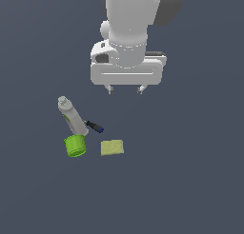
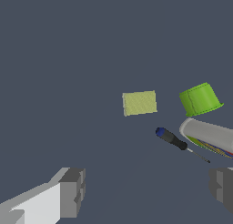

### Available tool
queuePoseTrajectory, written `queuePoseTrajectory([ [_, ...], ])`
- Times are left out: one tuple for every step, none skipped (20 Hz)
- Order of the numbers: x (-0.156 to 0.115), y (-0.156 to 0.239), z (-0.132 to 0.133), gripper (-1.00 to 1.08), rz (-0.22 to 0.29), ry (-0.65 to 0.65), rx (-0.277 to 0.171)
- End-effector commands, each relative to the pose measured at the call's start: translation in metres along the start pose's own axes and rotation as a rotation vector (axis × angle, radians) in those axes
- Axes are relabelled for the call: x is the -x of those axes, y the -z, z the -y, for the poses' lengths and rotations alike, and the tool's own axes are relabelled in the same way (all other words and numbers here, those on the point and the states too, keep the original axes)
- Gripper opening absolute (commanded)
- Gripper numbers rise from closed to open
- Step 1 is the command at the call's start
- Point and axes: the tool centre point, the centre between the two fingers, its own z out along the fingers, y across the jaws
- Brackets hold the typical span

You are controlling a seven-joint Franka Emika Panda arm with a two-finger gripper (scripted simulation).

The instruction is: Pick up a designated object from a clutter of objects.

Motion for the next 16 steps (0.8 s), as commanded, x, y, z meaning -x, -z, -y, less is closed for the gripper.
queuePoseTrajectory([
  [0.0, 0.0, 0.0, 1.0, 0.0, 0.0, 0.0],
  [-0.0003, 0.0, -0.0003, 1.0, 0.0, 0.0, 0.0],
  [-0.0007, 0.0004, 0.0004, 1.0, -0.001, 0.002, 0.001],
  [-0.0015, 0.0009, 0.0008, 1.0, -0.002, 0.004, 0.003],
  [-0.0026, 0.0017, 0.0014, 1.0, -0.003, 0.007, 0.006],
  [-0.0039, 0.0027, 0.0021, 1.0, -0.005, 0.012, 0.009],
  [-0.0052, 0.004, 0.0029, 1.0, -0.007, 0.018, 0.012],
  [-0.006, 0.0053, 0.0036, 1.0, -0.008, 0.024, 0.015],
  [-0.0065, 0.0064, 0.0041, 1.0, -0.009, 0.03, 0.017],
  [-0.0066, 0.0072, 0.0044, 1.0, -0.01, 0.034, 0.018],
  [-0.0066, 0.0077, 0.0045, 1.0, -0.01, 0.037, 0.019],
  [-0.0064, 0.0078, 0.0045, 1.0, -0.01, 0.037, 0.019],
  [-0.0064, 0.0076, 0.0044, 1.0, -0.01, 0.037, 0.019],
  [-0.0064, 0.0072, 0.0043, 1.0, -0.01, 0.034, 0.018],
  [-0.0067, 0.0065, 0.0042, 1.0, -0.01, 0.03, 0.017],
  [-0.0071, 0.0055, 0.0041, 1.0, -0.01, 0.025, 0.017],
])
